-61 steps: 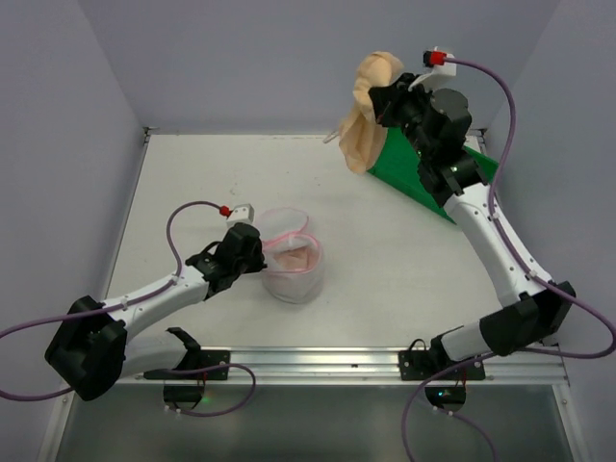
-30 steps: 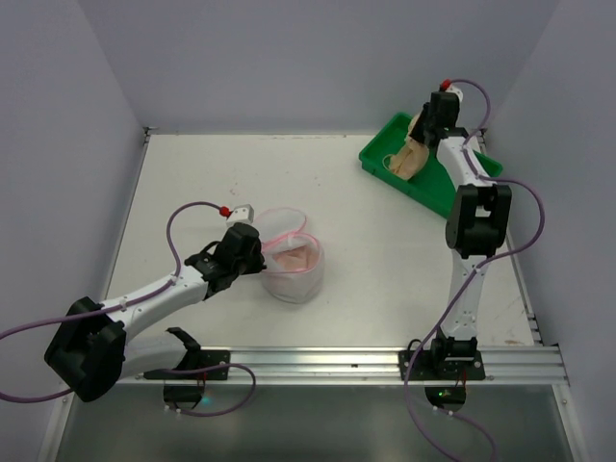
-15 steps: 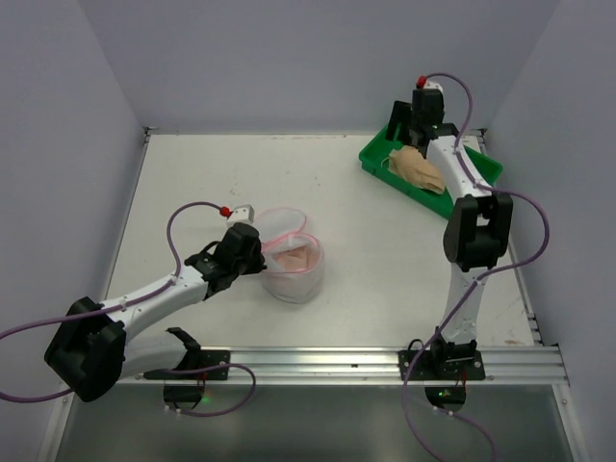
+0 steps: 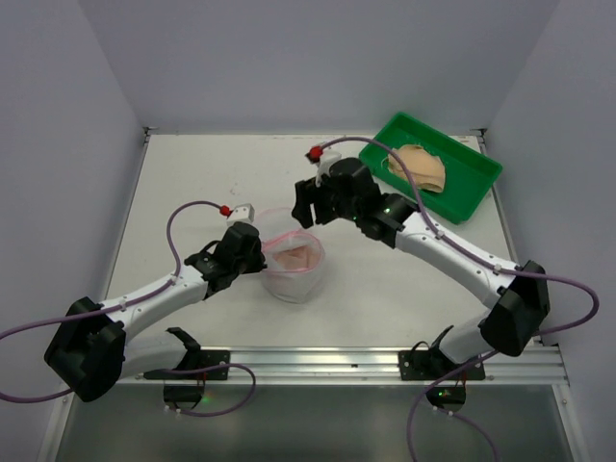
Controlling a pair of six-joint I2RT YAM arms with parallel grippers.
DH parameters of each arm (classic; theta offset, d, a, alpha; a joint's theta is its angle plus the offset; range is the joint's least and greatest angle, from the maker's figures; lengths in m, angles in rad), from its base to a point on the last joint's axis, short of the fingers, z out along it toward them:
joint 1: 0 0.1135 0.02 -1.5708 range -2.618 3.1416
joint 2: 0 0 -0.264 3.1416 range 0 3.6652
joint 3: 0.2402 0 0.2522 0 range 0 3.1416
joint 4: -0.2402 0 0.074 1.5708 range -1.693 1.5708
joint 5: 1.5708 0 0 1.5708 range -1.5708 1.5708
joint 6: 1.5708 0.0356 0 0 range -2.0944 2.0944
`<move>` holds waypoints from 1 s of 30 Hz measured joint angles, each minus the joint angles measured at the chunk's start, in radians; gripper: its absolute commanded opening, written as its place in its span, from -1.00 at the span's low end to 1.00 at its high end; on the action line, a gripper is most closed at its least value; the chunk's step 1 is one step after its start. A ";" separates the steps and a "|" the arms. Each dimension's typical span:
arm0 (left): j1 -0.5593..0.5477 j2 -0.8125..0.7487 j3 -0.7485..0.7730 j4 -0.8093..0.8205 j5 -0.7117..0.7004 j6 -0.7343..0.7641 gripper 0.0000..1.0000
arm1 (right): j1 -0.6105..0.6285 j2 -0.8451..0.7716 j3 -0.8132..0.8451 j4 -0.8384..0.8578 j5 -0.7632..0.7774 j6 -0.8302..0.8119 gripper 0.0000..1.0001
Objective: Unzip the laundry bag and remove the bra
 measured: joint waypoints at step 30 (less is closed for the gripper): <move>0.000 0.020 -0.009 0.008 -0.010 0.002 -1.00 | 0.174 0.424 -0.077 -0.072 -0.021 0.110 0.67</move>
